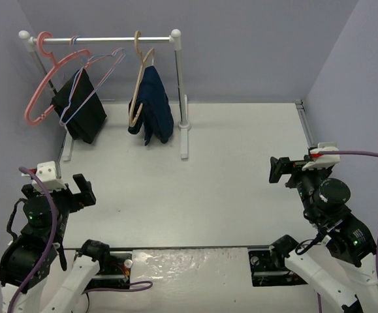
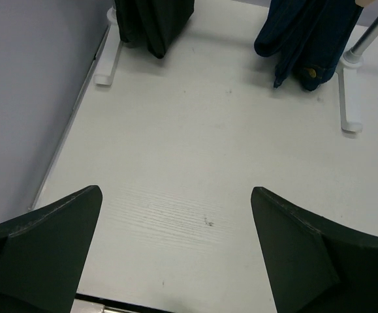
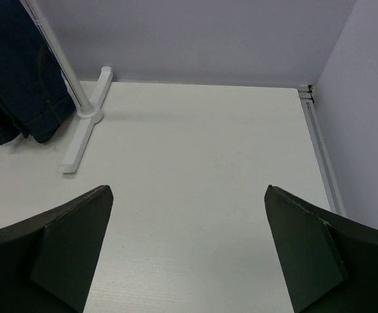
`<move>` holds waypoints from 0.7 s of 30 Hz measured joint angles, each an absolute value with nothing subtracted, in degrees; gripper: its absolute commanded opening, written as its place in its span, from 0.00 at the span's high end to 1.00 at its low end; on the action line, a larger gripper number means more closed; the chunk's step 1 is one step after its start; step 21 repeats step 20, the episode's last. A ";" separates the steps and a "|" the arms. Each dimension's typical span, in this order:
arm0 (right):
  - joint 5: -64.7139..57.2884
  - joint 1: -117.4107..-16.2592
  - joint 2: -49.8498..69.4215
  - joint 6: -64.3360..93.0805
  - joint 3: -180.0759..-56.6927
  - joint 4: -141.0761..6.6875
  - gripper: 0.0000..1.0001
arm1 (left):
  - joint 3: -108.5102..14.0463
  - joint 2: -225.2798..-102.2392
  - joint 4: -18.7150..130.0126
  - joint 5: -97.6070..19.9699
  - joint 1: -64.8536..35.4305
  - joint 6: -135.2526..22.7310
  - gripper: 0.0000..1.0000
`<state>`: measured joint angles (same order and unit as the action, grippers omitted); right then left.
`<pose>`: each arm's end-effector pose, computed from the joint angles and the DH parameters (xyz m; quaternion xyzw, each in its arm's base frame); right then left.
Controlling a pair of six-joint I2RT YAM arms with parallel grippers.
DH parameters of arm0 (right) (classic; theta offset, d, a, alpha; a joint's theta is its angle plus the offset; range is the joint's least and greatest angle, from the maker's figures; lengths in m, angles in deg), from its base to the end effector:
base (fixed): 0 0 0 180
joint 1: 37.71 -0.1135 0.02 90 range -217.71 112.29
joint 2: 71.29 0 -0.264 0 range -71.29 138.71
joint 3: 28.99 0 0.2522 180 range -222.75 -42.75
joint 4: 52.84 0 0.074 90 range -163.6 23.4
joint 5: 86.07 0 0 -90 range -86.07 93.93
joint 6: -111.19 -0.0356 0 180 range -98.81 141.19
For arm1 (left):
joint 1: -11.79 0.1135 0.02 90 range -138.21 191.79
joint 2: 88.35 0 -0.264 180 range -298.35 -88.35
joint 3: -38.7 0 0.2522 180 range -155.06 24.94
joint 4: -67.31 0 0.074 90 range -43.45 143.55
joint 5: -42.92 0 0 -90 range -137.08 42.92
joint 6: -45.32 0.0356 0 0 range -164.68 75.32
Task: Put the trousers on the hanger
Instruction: Reset both arms
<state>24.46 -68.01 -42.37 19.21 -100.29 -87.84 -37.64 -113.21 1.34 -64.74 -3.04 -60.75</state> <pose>0.0768 0.0304 0.4249 -0.0291 0.6626 0.0925 0.7427 0.0434 -0.0003 0.3948 -0.1024 0.7802 -0.0442 0.6155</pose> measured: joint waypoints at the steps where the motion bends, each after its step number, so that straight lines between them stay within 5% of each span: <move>1: 24.89 -68.01 -43.14 19.06 -99.65 -87.91 0.00 | -36.26 -111.89 1.09 -64.99 -3.04 -61.19 0.03; 21: 28.53 -68.01 -46.99 17.59 -96.59 -88.58 0.00 | -24.12 -103.05 3.17 -67.49 -3.04 -68.01 0.03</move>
